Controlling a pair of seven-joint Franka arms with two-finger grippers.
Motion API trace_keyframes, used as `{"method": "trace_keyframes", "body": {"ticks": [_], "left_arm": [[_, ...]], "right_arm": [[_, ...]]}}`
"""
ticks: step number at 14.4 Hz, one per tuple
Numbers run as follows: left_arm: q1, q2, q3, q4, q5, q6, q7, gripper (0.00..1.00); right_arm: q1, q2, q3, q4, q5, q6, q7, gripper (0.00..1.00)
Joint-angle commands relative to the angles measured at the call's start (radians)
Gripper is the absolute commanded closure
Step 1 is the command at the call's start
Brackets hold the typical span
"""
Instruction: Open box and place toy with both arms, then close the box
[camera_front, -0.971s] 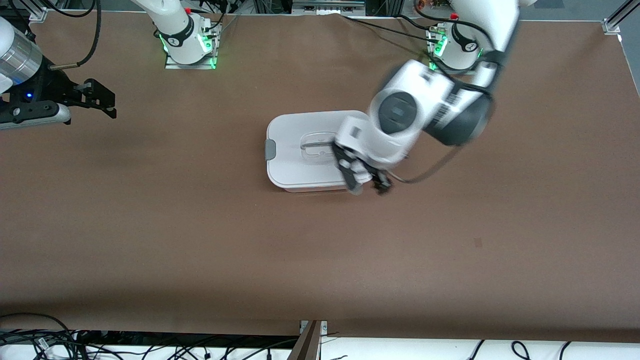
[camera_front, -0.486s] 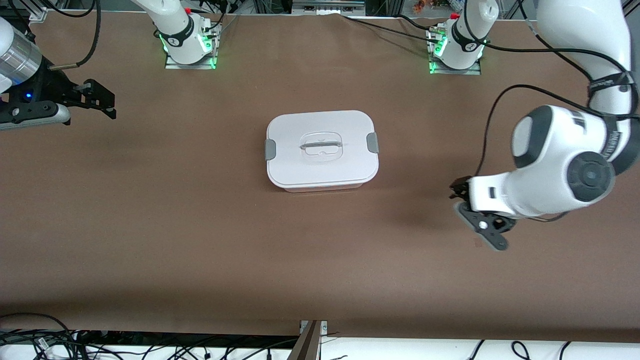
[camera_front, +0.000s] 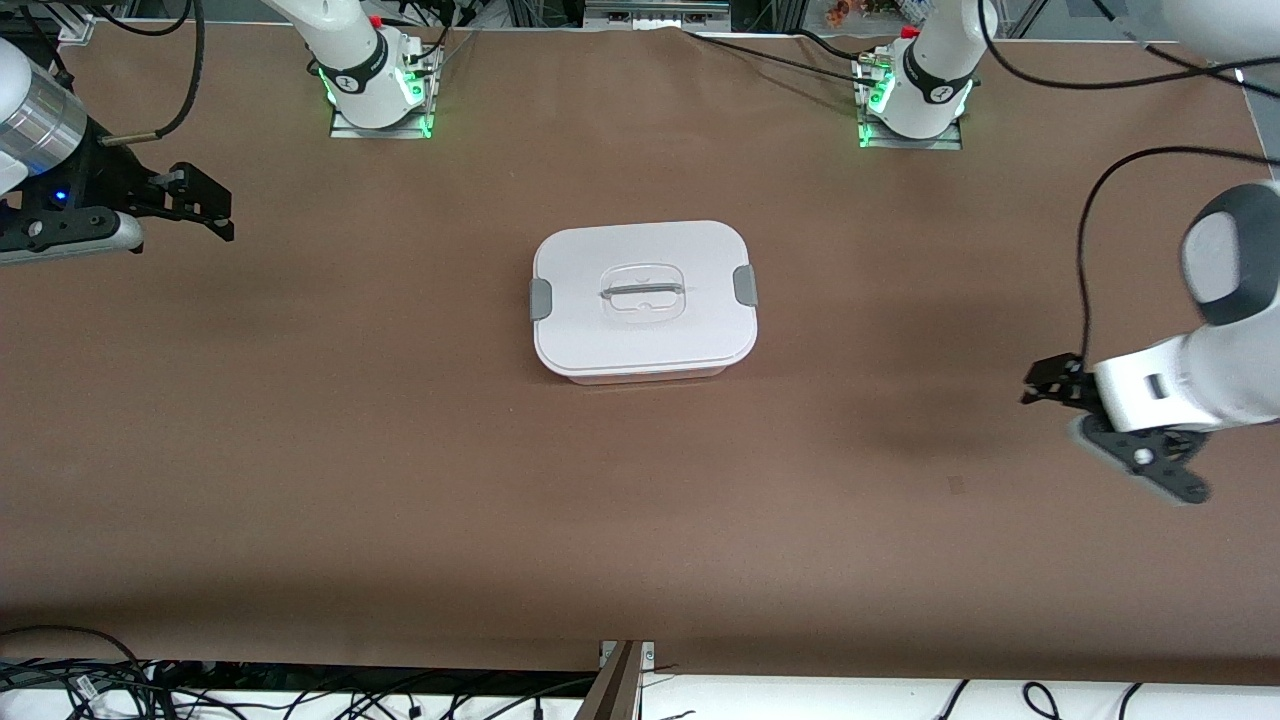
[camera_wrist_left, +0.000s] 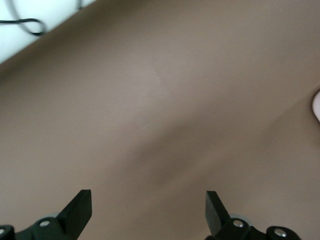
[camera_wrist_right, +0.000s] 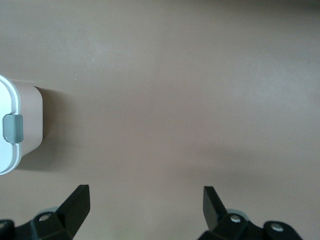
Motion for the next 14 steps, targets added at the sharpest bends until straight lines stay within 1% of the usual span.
{"method": "trace_keyframes", "body": {"ticks": [1,3,5,6,7,9,11,14], "left_arm": [[0.026,-0.159,0.005,-0.129,0.047,-0.013,-0.145,0.00],[0.033,-0.265,0.005,-0.224,0.047,-0.025,-0.287,0.00],[0.033,-0.335,0.004,-0.281,0.038,-0.081,-0.457,0.00],[0.033,-0.344,0.002,-0.287,0.032,-0.127,-0.517,0.00],[0.032,-0.346,0.002,-0.286,0.024,-0.146,-0.539,0.00],[0.032,-0.352,0.001,-0.287,-0.009,-0.154,-0.562,0.00],[0.029,-0.355,0.001,-0.302,-0.013,-0.163,-0.579,0.00],[0.033,-0.319,0.004,-0.275,-0.011,-0.168,-0.576,0.00]], "right_arm": [[-0.009,0.000,0.007,0.004,0.001,0.002,0.000,0.00],[-0.009,0.004,0.007,0.004,0.001,0.007,0.000,0.00],[-0.011,0.008,0.005,0.003,0.001,0.007,0.000,0.00],[-0.011,0.008,0.004,0.003,0.001,0.007,0.000,0.00],[-0.011,0.006,0.004,0.004,0.001,0.008,0.000,0.00],[-0.011,0.005,0.002,0.006,0.001,0.013,0.000,0.00],[-0.012,0.001,-0.001,0.006,0.002,0.011,0.000,0.00],[-0.011,0.001,0.001,0.006,0.002,0.011,0.000,0.00]]}}
